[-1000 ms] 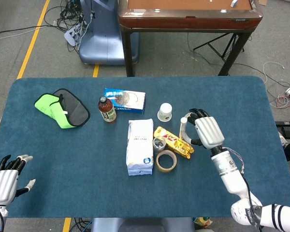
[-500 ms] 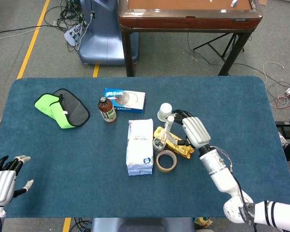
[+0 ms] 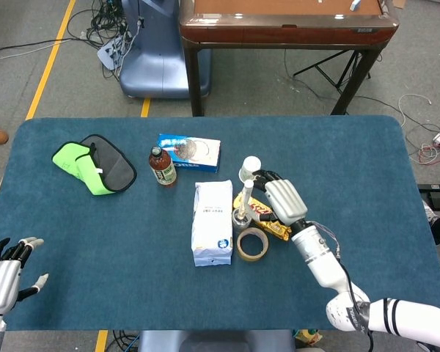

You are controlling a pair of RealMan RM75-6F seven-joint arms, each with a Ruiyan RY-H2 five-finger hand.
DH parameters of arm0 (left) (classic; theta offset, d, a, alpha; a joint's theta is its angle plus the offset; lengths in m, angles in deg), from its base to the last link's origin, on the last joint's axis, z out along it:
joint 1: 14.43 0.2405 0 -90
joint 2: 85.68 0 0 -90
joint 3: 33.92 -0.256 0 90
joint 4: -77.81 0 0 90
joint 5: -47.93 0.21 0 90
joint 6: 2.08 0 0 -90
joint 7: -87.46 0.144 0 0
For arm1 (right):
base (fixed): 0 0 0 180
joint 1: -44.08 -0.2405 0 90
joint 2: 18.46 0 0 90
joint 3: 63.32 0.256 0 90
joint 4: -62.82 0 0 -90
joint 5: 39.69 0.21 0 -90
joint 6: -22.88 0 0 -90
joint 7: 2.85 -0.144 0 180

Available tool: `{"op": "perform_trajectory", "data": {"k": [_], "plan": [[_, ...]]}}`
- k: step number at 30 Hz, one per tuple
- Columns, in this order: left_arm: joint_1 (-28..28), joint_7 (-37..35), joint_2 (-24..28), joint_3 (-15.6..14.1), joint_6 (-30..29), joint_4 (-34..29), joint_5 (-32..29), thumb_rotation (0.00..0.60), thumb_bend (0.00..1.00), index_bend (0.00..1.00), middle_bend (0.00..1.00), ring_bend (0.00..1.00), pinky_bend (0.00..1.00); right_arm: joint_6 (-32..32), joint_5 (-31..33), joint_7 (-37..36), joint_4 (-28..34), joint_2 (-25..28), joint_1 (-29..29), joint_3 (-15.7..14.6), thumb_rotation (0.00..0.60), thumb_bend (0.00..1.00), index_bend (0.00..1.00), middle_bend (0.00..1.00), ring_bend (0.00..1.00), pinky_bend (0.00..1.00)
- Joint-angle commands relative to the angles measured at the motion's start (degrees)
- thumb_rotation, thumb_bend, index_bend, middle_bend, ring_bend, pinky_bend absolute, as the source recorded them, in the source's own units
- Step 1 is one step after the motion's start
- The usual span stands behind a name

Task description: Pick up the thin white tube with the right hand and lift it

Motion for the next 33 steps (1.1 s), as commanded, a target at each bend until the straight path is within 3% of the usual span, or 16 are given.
{"op": "perform_trajectory", "data": {"k": [1, 7, 21, 26, 33], "plan": [[0.00, 0.01, -0.03, -0.04, 0.08, 0.09, -0.01, 0.600, 0.24, 0.24, 0.22, 0.30, 0.08, -0.64, -0.33, -0.09, -1.48, -0.99, 0.01, -1.09, 0.600, 0.54, 0.68, 0.39, 0.19, 0.18], [-0.04, 0.06, -0.06, -0.07, 0.20, 0.02, 0.06, 0.600, 0.24, 0.24, 0.22, 0.30, 0.08, -2.01, -0.53, 0.14, -3.65, -1.56, 0.24, -2.76, 0.600, 0.53, 0.64, 0.35, 0.19, 0.18], [-0.16, 0.28, -0.42, -0.09, 0.29, -0.18, 0.39, 0.600, 0.24, 0.24, 0.22, 0.30, 0.08, -0.83, -2.76, -1.47, -3.32, 1.17, 2.72, -4.41, 0.600, 0.32, 0.13, 0.17, 0.12, 0.18], [-0.45, 0.26, -0.27, 0.21, 0.25, -0.36, 0.59, 0.600, 0.24, 0.24, 0.22, 0.30, 0.08, 5.60, -5.66, -1.74, -0.38, 4.82, 6.93, -5.36, 0.600, 0.32, 0.12, 0.17, 0.12, 0.18], [-0.93, 0.38, -0.28, 0.60, 0.50, -0.58, 0.61, 0.600, 0.24, 0.24, 0.22, 0.30, 0.08, 17.60, -8.21, 6.98, 6.42, 13.69, 16.36, -9.72, 0.600, 0.32, 0.14, 0.21, 0.12, 0.18]]}}
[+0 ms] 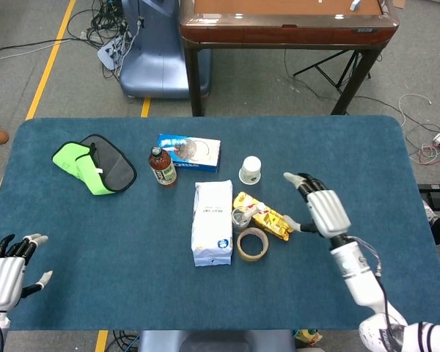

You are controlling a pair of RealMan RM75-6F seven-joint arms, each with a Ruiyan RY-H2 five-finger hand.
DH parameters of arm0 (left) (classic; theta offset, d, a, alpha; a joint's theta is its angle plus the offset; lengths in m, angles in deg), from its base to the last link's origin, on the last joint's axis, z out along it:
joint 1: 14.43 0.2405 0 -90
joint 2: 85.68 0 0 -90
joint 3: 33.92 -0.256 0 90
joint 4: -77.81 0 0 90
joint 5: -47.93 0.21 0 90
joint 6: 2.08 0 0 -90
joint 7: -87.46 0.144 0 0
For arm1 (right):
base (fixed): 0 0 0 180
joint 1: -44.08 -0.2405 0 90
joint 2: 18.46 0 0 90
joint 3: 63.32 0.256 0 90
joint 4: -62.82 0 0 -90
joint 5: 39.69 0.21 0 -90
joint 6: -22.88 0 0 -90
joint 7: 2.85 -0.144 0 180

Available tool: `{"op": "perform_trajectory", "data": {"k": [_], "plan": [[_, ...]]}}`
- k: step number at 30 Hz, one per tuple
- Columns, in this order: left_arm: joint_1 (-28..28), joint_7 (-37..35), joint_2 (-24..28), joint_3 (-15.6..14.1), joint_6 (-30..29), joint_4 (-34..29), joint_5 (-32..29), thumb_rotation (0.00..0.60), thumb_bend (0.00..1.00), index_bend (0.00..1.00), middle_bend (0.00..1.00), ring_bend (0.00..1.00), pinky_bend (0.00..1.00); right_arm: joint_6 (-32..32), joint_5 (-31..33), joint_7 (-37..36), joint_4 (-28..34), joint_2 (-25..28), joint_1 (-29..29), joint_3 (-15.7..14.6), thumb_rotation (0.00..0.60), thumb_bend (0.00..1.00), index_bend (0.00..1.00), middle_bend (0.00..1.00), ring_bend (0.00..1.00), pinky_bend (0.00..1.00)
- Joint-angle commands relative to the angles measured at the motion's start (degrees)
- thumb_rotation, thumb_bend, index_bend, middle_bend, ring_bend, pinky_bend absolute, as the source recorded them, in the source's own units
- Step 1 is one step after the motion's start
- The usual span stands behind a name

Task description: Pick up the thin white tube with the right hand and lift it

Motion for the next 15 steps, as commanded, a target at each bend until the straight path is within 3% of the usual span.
{"op": "perform_trajectory", "data": {"k": [1, 7, 15], "plan": [[-0.14, 0.13, -0.12, 0.04, 0.14, -0.10, 0.00, 0.600, 0.24, 0.24, 0.22, 0.30, 0.08, 6.71, -1.30, 5.28, 5.21, 6.31, 6.41, -3.20, 0.600, 0.32, 0.15, 0.21, 0.12, 0.18], [-0.27, 1.16, -0.57, -0.09, 0.03, -0.87, 0.45, 0.600, 0.24, 0.24, 0.22, 0.30, 0.08, 11.11, -0.39, 5.13, 8.28, 11.67, 12.67, -5.77, 0.600, 0.32, 0.15, 0.21, 0.12, 0.18], [-0.31, 1.67, -0.80, 0.23, -0.45, -1.62, 0.43, 0.600, 0.24, 0.24, 0.22, 0.30, 0.08, 11.12, -0.55, 2.18, 6.73, 12.55, 15.63, -6.26, 0.600, 0.32, 0.19, 0.21, 0.12, 0.18]]}}
